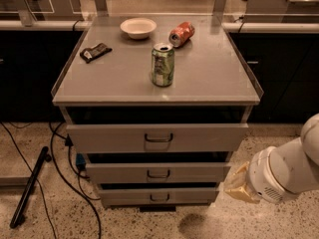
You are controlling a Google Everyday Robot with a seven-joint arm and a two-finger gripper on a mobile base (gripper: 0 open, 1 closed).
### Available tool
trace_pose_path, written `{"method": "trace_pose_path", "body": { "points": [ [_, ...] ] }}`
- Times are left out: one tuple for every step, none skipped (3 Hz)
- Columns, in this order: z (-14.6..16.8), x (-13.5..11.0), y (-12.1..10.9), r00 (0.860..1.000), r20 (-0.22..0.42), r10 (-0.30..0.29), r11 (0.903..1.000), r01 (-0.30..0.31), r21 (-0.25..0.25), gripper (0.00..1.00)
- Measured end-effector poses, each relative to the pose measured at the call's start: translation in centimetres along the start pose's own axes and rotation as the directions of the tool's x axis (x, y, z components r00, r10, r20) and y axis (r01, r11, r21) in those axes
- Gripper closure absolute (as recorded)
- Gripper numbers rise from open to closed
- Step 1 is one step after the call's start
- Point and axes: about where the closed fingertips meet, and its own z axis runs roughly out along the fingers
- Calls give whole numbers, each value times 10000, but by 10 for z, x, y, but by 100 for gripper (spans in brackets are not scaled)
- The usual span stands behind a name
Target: Open bottom drawer
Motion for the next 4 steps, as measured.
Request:
{"method": "trace_pose_path", "body": {
  "points": [
    [2,1,0,10000,13,-15,10000,15,35,100],
    [30,17,-2,9996,176,-210,9987,201,479,100],
    [93,46,0,9969,635,-466,9962,417,765,100],
    [148,60,-14,9926,1143,-416,9943,299,1024,100]
  ]
}}
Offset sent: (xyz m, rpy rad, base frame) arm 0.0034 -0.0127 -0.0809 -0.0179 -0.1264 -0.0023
